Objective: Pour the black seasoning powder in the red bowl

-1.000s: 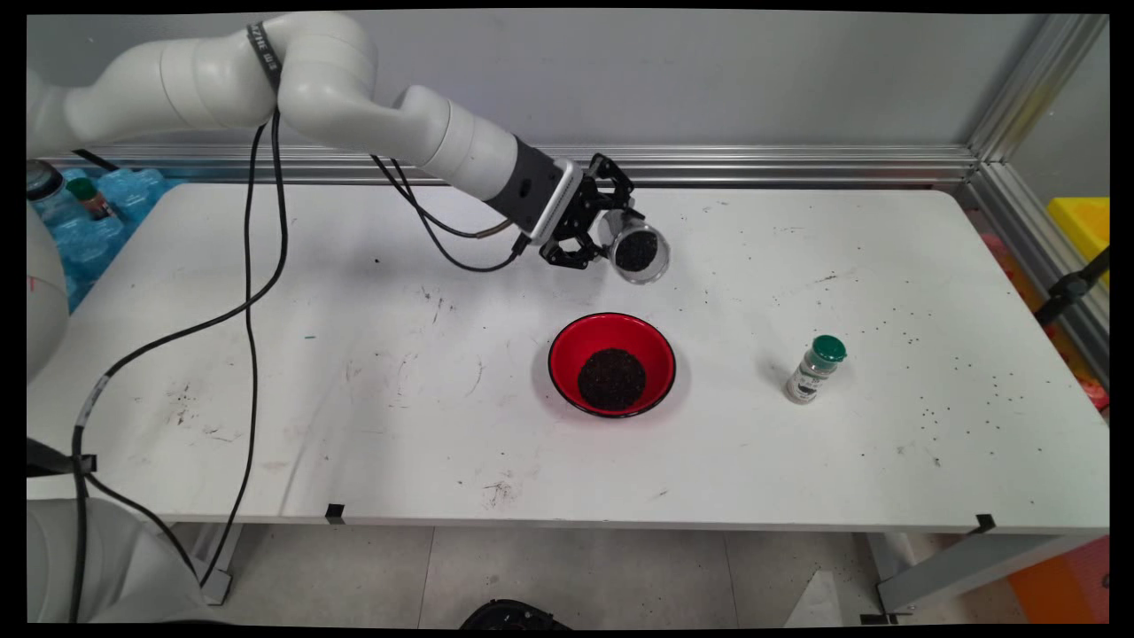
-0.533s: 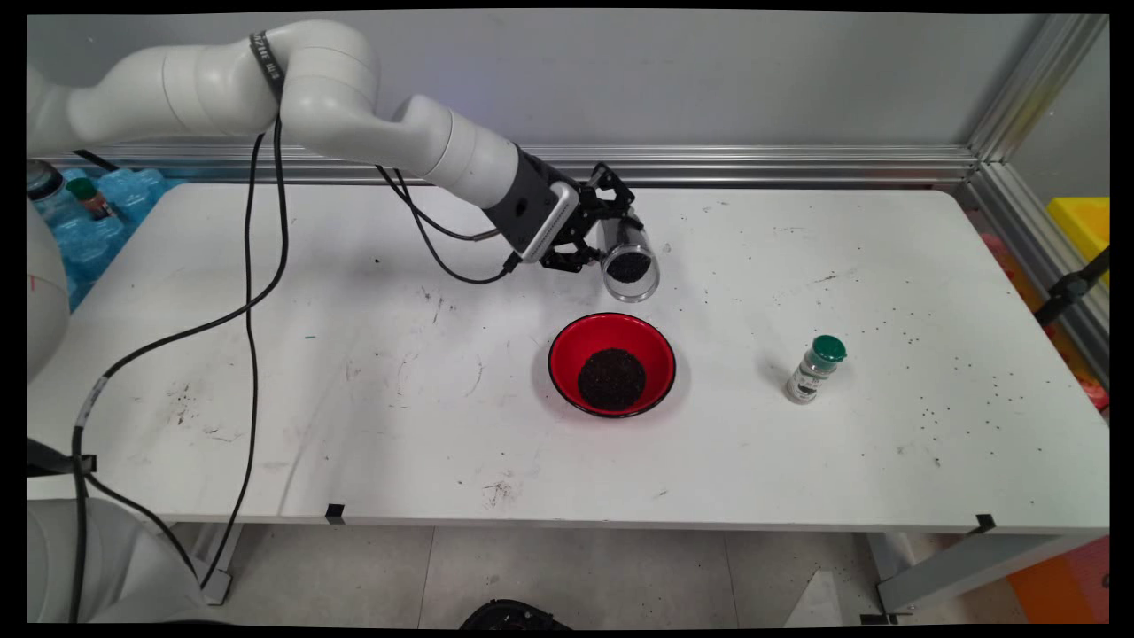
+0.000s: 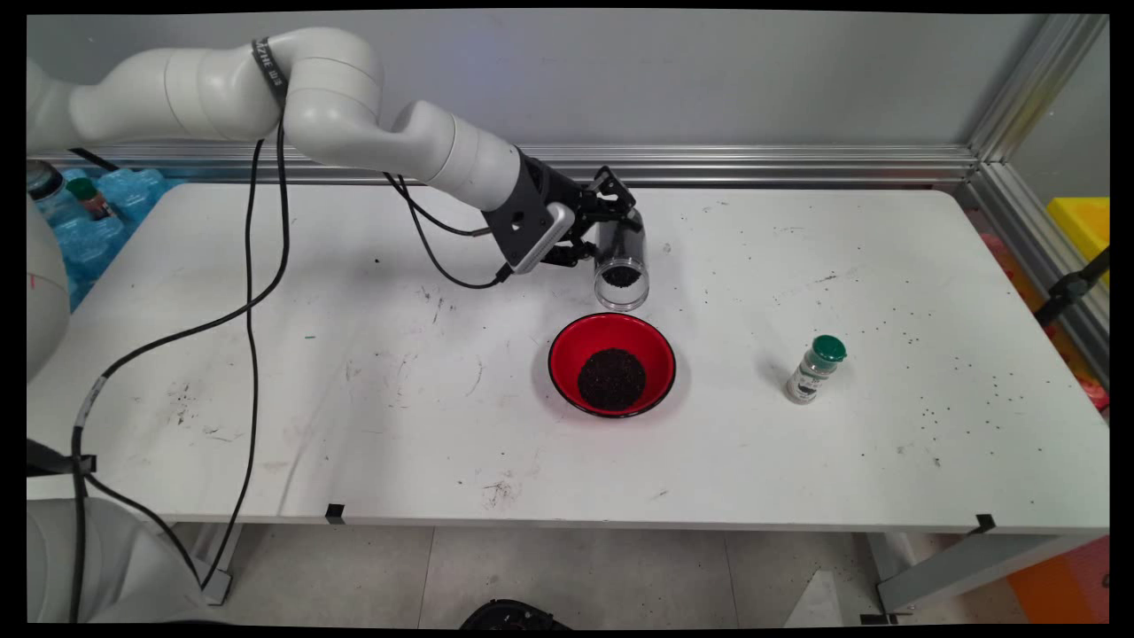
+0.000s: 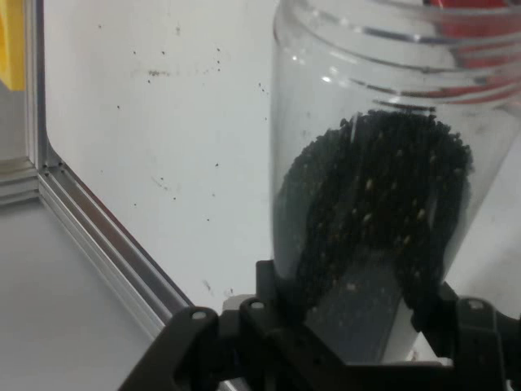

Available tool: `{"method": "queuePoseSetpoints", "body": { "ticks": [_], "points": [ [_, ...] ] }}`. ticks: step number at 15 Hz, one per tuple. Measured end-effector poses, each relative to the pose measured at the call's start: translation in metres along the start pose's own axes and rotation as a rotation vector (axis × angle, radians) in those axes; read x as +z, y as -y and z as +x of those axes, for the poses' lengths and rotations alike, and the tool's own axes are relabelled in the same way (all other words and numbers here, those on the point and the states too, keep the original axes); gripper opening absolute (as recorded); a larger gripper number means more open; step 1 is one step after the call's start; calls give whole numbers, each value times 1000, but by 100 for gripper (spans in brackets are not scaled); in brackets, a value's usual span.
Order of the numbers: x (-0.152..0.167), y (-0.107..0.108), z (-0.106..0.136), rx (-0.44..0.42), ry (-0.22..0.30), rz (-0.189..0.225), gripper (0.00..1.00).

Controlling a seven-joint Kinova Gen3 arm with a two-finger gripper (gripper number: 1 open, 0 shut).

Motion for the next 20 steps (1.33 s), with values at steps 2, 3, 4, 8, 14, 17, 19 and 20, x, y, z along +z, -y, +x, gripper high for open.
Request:
{"method": "queuePoseSetpoints", "body": {
  "ticks": [2, 3, 4, 8, 14, 17, 19, 20],
  "points": [
    [0, 0, 1, 38, 10, 2, 0],
    [1, 0, 2, 55, 13, 3, 0],
    [1, 0, 3, 70, 15, 4, 0],
    [1, 1, 6, 145, 33, 11, 0],
    [1, 4, 8, 245, 67, 23, 0],
    [1, 5, 10, 284, 79, 30, 0],
    [0, 6, 12, 310, 86, 37, 0],
    [0, 6, 13, 324, 89, 40, 0]
  ]
}}
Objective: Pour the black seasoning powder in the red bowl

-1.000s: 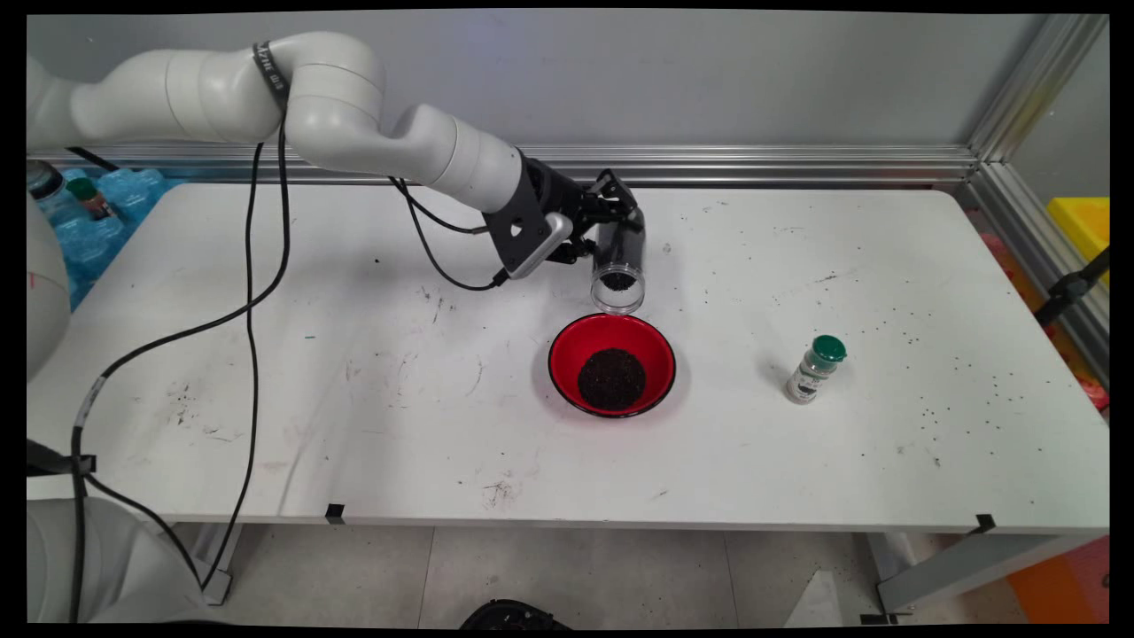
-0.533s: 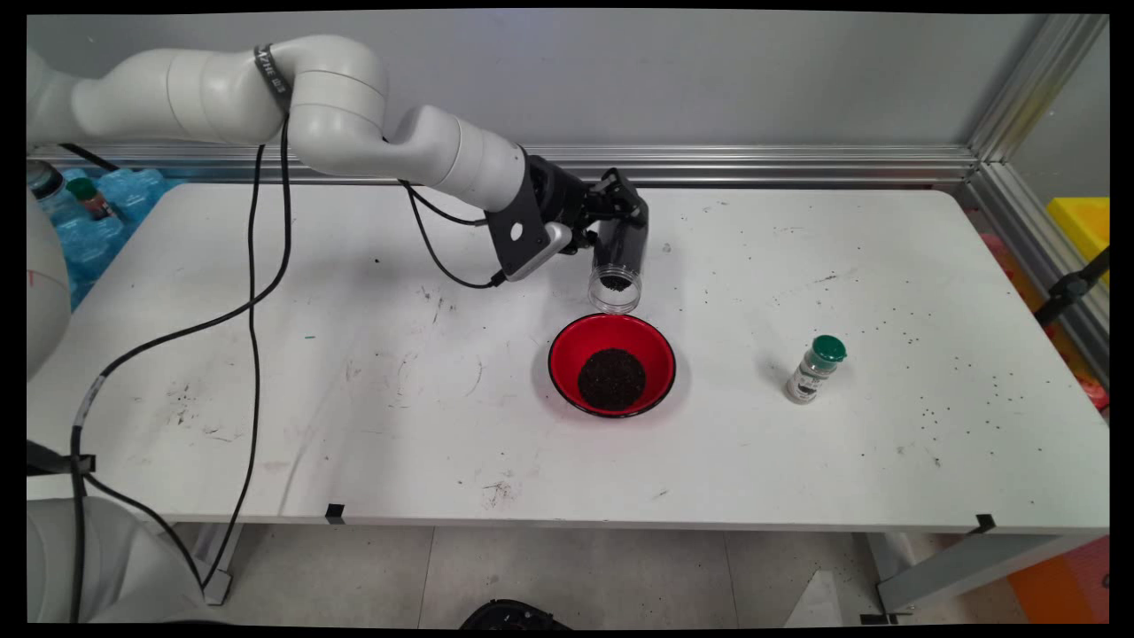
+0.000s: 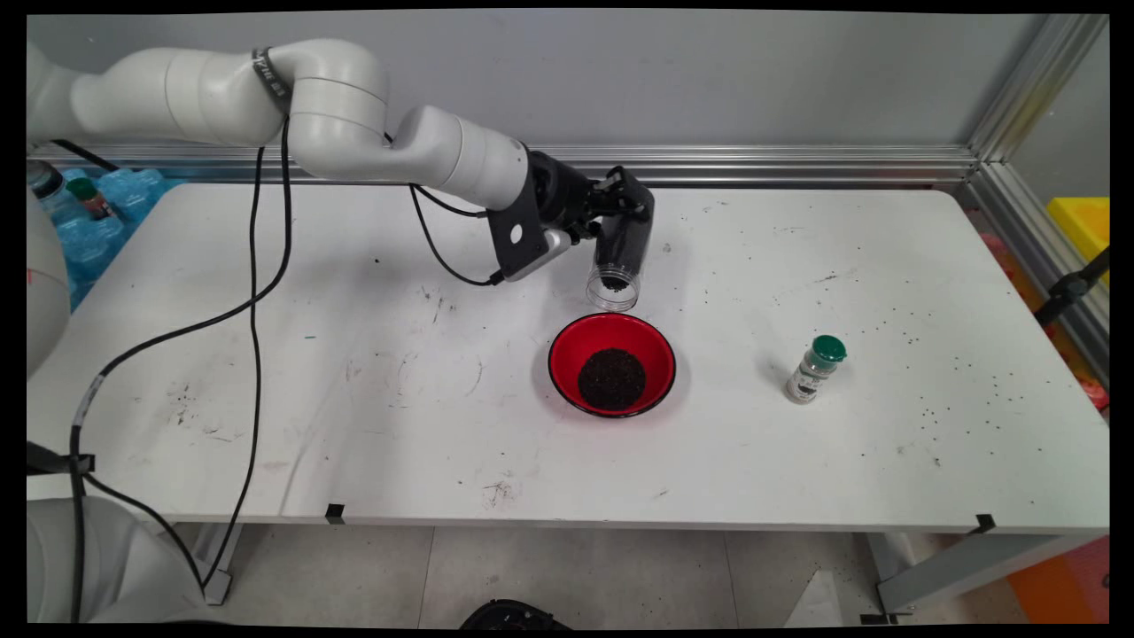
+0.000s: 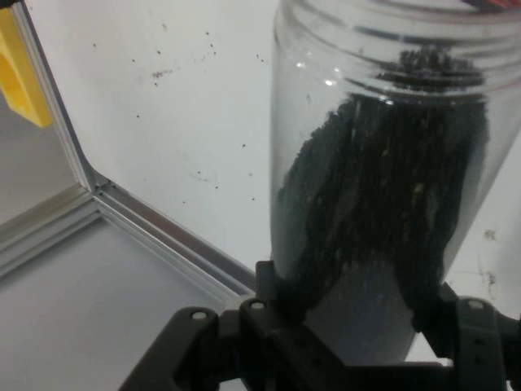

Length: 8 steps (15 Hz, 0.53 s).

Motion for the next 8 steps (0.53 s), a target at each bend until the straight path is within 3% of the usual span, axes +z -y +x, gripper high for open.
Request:
{"method": "queuePoseSetpoints", "body": {
  "ticks": [8],
  "points": [
    [-4, 5, 6, 88, 18, 24, 0]
  ]
}}
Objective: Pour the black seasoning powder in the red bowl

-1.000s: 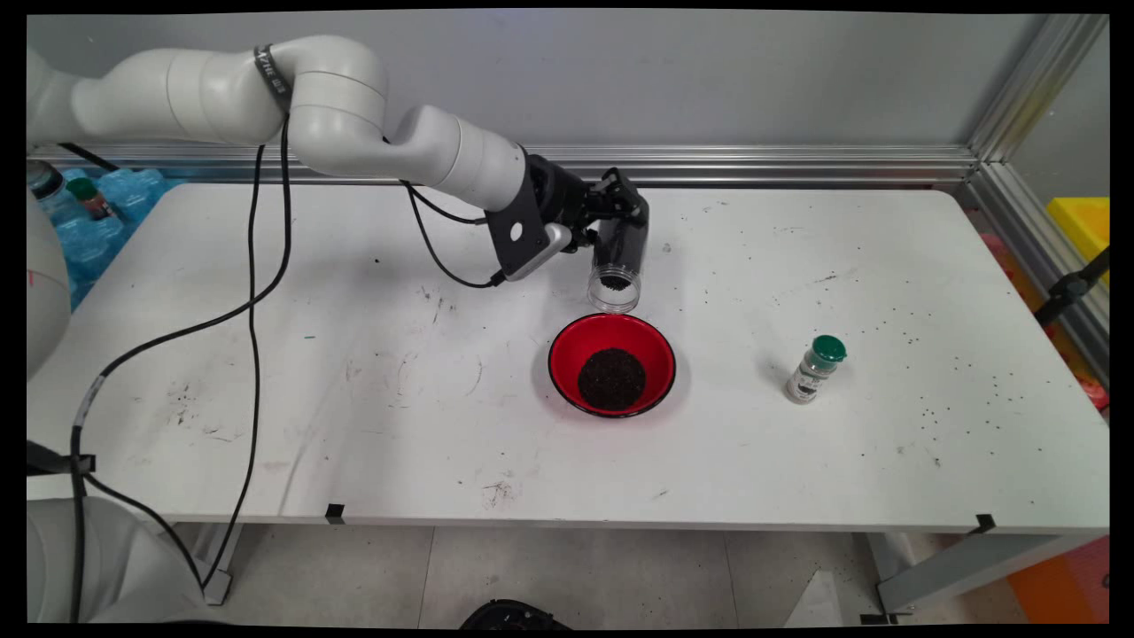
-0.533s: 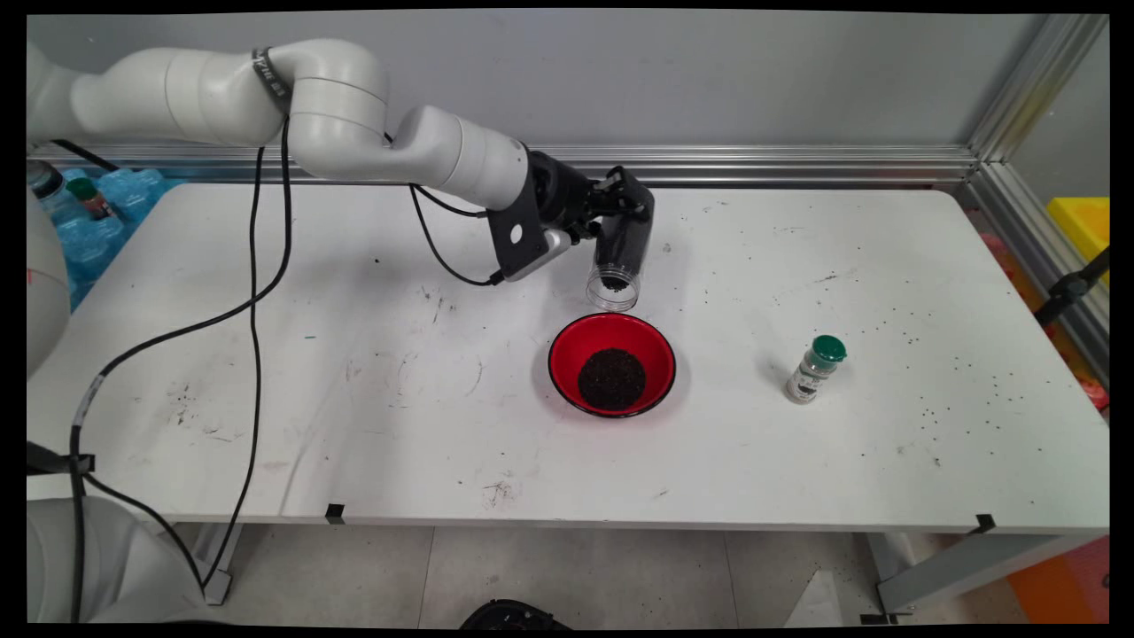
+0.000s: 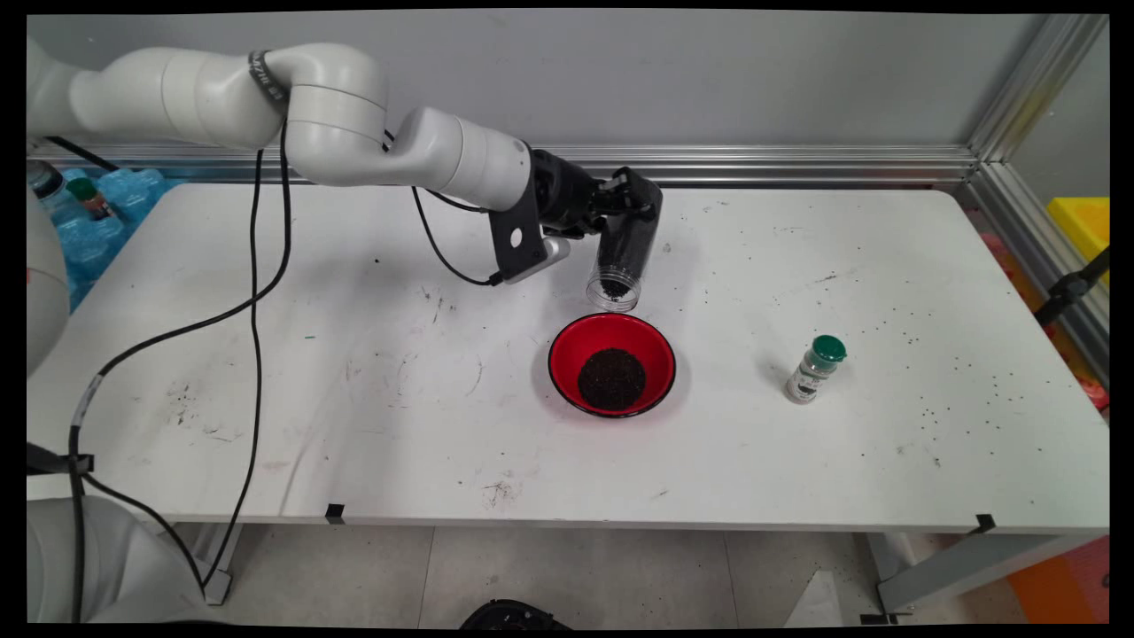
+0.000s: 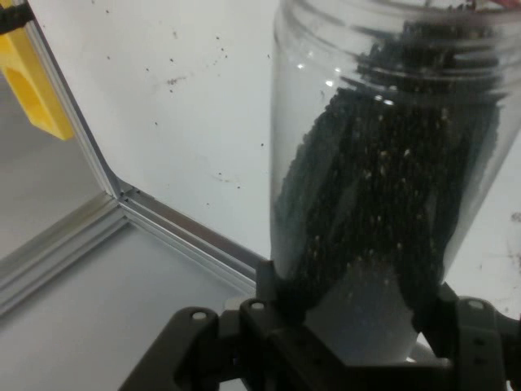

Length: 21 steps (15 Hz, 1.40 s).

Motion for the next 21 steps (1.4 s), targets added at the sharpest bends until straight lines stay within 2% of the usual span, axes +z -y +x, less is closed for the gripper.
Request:
{"method": "queuePoseSetpoints", "body": {
  "ticks": [21],
  "points": [
    [-10, 13, 8, 157, 50, 47, 0]
  ]
}}
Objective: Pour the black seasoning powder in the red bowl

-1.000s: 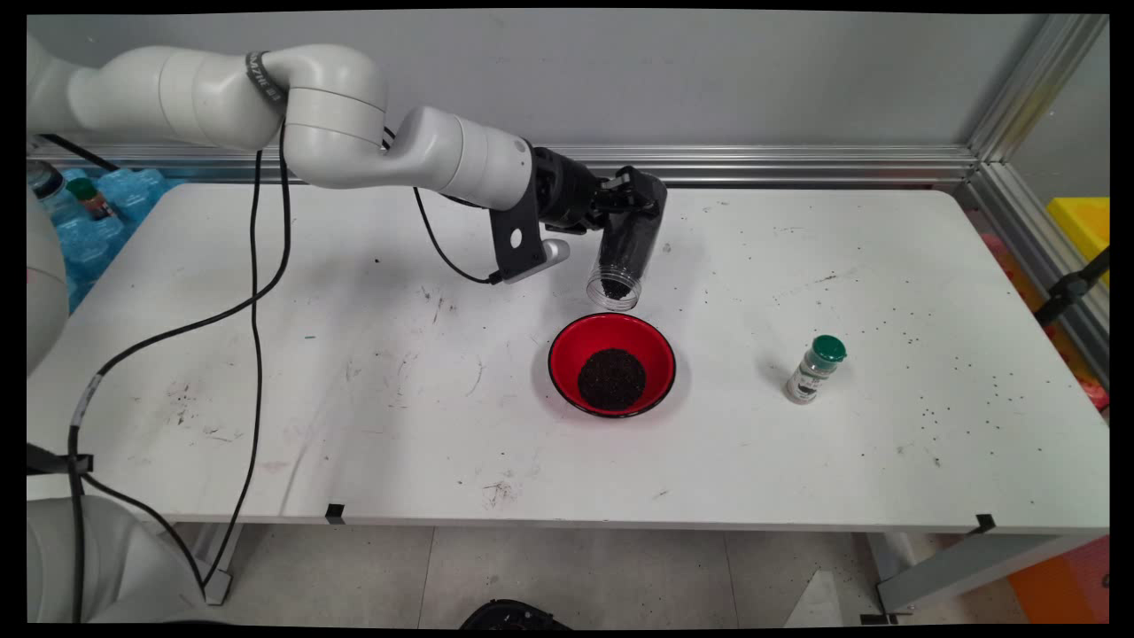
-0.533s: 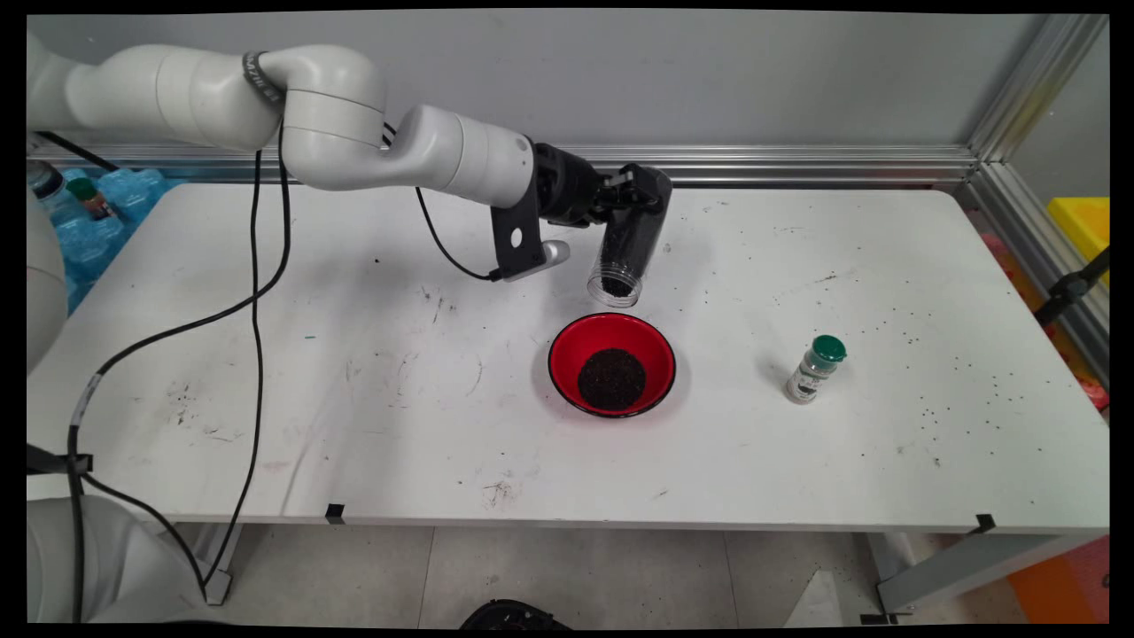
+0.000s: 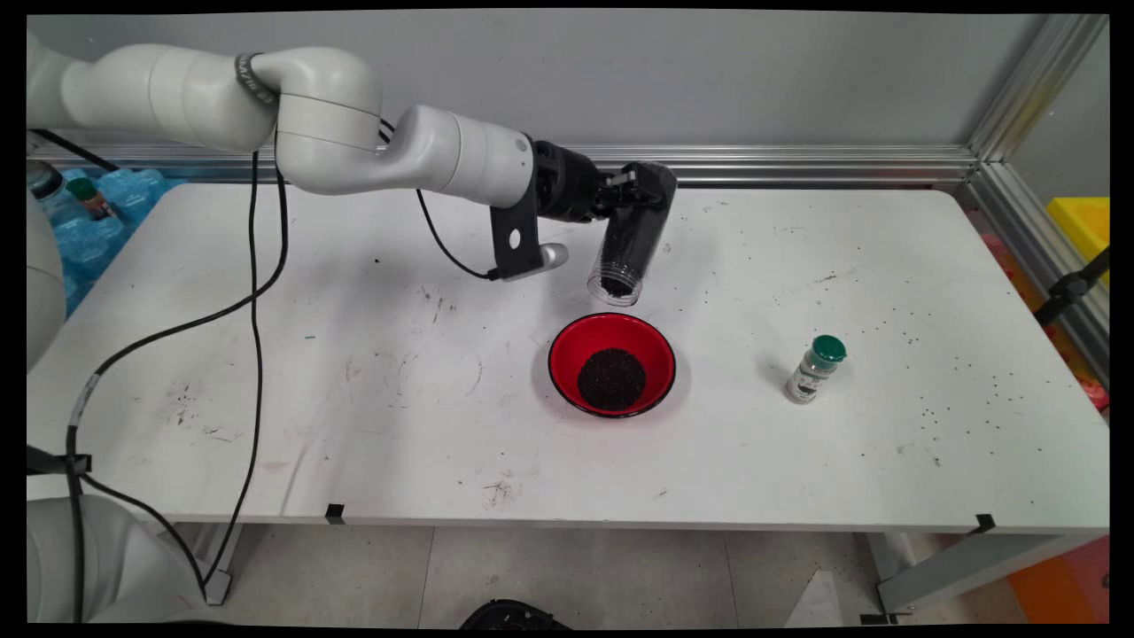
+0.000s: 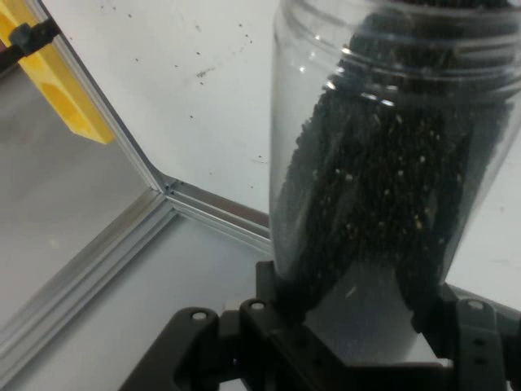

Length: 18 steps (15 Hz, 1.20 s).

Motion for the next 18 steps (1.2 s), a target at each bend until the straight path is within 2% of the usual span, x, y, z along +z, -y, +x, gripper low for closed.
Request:
{"method": "queuePoseSetpoints", "body": {
  "ticks": [18],
  "points": [
    [-12, 7, 6, 87, 46, 22, 0]
  ]
}}
